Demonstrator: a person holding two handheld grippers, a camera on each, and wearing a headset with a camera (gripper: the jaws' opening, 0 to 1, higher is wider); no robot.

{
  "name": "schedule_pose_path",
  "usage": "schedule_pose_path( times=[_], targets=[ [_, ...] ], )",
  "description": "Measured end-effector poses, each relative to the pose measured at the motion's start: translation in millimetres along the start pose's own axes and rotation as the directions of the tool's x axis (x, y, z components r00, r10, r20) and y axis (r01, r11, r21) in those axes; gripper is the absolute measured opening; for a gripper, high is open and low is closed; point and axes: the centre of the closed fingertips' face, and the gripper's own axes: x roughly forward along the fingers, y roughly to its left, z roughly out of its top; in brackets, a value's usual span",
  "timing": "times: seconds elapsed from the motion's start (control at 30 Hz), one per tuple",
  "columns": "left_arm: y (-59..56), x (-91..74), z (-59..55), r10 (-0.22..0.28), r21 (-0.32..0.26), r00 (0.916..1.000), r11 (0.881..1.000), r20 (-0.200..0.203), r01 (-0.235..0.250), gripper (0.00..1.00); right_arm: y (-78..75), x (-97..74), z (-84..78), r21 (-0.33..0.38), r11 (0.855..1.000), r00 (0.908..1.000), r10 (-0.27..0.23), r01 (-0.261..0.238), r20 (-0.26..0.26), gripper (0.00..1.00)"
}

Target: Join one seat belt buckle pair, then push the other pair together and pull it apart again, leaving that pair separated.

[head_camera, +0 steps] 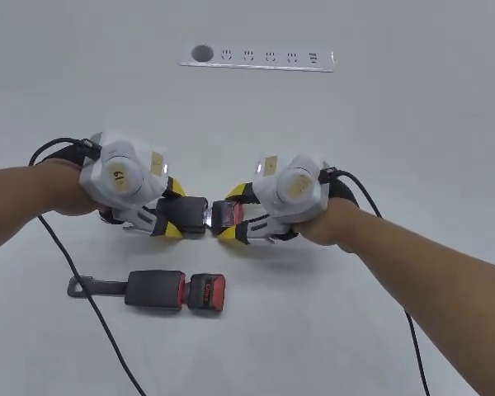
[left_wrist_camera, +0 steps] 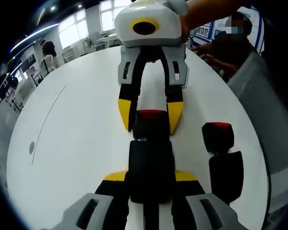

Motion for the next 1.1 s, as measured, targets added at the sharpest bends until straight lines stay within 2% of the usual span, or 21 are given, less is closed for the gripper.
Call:
schedule_pose_path(
  times=[0.6, 0.8, 0.93, 1.07, 1.1],
  targets=[
    [0.4, 0.6, -0.6, 0.002, -0.016, 1.0, 1.0, 0.007, -0.002, 0.35, 1.1, -0.5, -1.3, 0.003, 1.0, 0.9997, -0.023, 0.023, -0.006, 0.36],
    [-0.2, 0.3, -0.5, -0.003, -0.006, 1.0, 1.0, 0.003, 0.003, 0.35, -0.6, -12.9, -13.4, 0.013, 1.0, 0.9996, -0.028, 0.028, 0.006, 0.36],
    [-0.6, 0.4, 0.0, -0.001, -0.006, 1.0, 1.0, 0.002, 0.001, 0.35, -0.2, -15.6, -15.4, 0.028, 0.999, 0.9993, -0.024, 0.023, 0.027, 0.36],
    [-1.0, 0.2, 0.1, -0.001, -0.01, 1.0, 1.0, 0.001, 0.001, 0.35, -0.9, -19.9, -18.2, 0.017, 1.0, 0.9995, -0.018, 0.018, 0.025, 0.36],
    [-0.9, 0.2, 0.1, -0.001, -0.01, 1.0, 1.0, 0.002, 0.001, 0.35, -2.4, -23.1, -21.0, 0.037, 0.999, 0.9994, -0.019, 0.017, 0.029, 0.37]
  ],
)
